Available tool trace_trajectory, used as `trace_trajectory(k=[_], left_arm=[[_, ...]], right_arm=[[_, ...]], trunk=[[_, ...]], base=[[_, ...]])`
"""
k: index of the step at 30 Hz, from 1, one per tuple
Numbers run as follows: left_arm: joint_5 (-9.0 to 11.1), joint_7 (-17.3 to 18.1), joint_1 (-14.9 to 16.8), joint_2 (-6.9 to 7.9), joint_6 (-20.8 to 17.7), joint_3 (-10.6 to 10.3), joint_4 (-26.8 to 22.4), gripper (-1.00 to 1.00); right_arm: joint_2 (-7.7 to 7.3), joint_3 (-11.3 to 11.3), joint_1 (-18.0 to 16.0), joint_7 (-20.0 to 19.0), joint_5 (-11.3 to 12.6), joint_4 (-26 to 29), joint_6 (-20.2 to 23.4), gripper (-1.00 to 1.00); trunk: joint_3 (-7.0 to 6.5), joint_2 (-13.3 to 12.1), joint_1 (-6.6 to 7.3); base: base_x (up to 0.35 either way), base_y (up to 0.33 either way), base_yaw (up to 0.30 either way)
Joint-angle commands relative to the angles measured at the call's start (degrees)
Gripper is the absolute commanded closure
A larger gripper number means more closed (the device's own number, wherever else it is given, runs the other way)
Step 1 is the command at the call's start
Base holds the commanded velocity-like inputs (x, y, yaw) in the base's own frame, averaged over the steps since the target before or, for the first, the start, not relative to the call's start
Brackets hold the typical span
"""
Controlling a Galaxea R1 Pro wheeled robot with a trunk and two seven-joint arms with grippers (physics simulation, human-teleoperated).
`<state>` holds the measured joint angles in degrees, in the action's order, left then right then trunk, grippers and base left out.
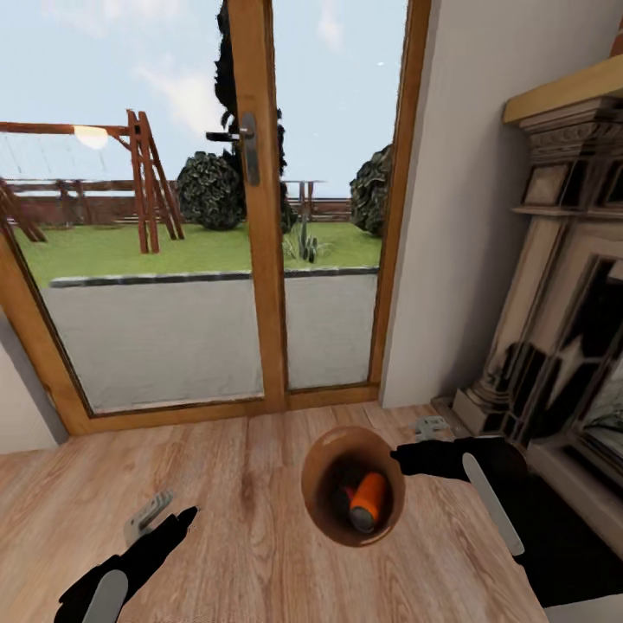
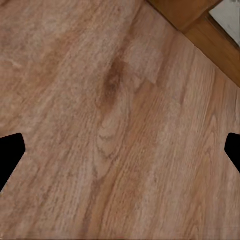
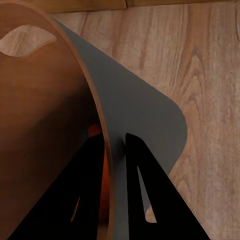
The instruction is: Put the three can of soda from the living room inside the tash can in the kitchen.
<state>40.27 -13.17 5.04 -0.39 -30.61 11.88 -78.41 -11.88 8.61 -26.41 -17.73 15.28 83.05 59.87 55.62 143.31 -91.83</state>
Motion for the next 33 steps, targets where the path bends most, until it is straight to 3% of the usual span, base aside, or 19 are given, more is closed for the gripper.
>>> trace_trajectory(k=[1, 9, 13, 23, 27, 33], left_arm=[[0.0, -0.4, -0.9, 0.44, 0.1, 0.4, 0.0, -1.00], [-0.1, -0.5, -1.2, 0.54, 0.1, 1.2, 0.0, -1.00], [-0.1, -0.5, -1.3, 0.49, 0.1, 2.5, 0.0, -1.00], [0.1, -0.4, -1.3, 0.48, 0.1, 2.9, -0.3, -1.00], [0.7, -3.7, -3.7, -0.13, -0.7, 5.2, -8.6, -1.00], [0.8, -5.2, -4.8, -0.40, -0.9, 8.2, -10.6, -1.00]], right_arm=[[0.01, 0.1, 0.2, -0.1, 1.3, 0.8, 0.1, 1.00], [0.01, 0.1, 0.2, -0.1, 1.3, 1.0, 0.1, 1.00], [0.00, -0.1, 0.2, 0.0, 1.3, 1.0, 0.1, 1.00], [-0.04, 0.1, 0.2, 0.0, 1.3, 2.7, 0.1, 1.00], [-0.13, 0.1, 0.2, 0.0, 1.3, 2.9, 0.1, 1.00], [-0.09, 0.1, 0.2, -0.1, 1.3, 2.9, 0.1, 1.00]], trunk=[[0.02, 0.0, 0.01], [0.26, 0.0, 0.01], [0.30, 0.0, 0.01], [0.31, 0.0, 0.01], [0.41, 0.0, 0.01], [0.58, 0.0, 0.01]], base=[[0.000, 0.000, 0.293], [0.000, 0.029, 0.283], [0.000, 0.251, 0.076], [0.000, 0.265, 0.093], [0.000, 0.033, 0.271], [0.000, 0.005, 0.278]])
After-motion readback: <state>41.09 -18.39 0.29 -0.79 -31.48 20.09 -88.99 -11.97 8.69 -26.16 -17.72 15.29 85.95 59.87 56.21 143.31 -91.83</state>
